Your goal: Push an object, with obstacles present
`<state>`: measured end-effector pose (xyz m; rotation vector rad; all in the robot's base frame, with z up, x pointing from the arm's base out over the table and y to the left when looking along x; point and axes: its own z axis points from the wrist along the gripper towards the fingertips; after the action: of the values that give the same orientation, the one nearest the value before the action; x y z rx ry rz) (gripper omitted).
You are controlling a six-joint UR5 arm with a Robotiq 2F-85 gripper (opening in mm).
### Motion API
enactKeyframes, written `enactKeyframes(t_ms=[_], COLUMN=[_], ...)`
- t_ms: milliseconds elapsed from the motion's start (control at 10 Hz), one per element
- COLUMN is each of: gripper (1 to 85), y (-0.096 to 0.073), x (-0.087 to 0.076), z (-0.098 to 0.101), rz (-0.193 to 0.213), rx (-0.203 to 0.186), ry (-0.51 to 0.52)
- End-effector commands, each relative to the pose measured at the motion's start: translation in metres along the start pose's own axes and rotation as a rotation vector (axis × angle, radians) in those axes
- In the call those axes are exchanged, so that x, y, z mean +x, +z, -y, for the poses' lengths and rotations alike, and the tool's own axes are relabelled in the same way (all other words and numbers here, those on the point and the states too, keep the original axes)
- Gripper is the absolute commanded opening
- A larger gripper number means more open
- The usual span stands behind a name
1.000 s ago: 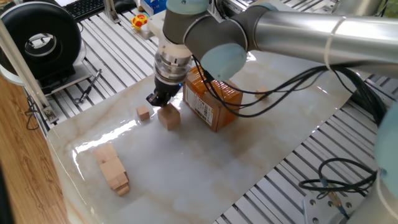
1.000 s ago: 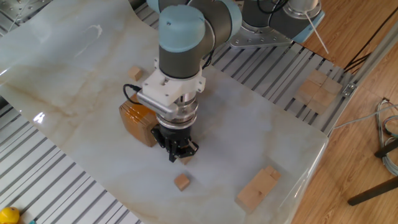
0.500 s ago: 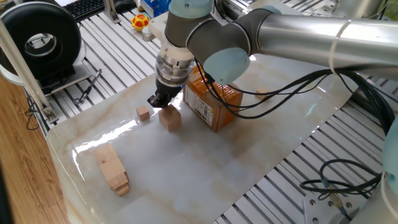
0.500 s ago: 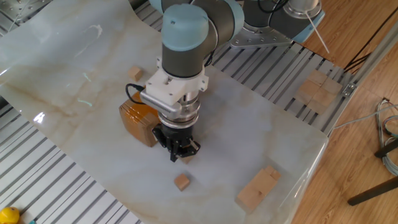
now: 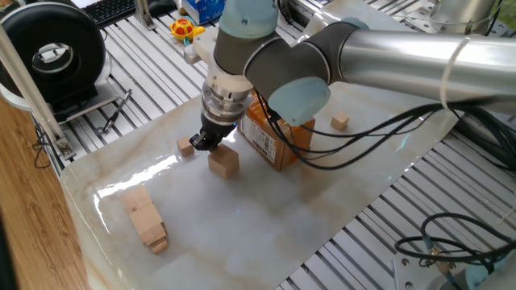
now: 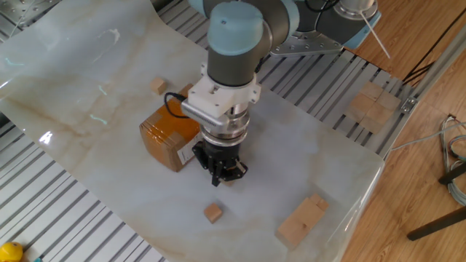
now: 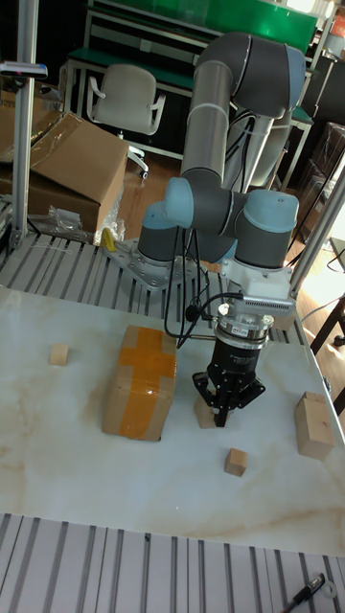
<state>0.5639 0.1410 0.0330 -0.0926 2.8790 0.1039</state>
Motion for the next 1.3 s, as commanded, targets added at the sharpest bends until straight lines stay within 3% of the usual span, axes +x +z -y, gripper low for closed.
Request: enactKeyframes(t_ms=[0,100,500,800,1200], gripper=[1.3,1.3,1.3,1.3,1.3], y=[-0.005,-0.005,-0.005,-0.009,-0.016], x=[0.004,0.005,0.006,0.018,0.022], z=[-0.003,-0.007,-0.002,0.000,-0.004], rz=[0.000,-0.006,-0.008,-0.011,-0.011], rx=[-0.004,-0.018,0.000,-0.015,-0.015], ry=[-0.004,-0.027,-0.068,-0.070,-0.052])
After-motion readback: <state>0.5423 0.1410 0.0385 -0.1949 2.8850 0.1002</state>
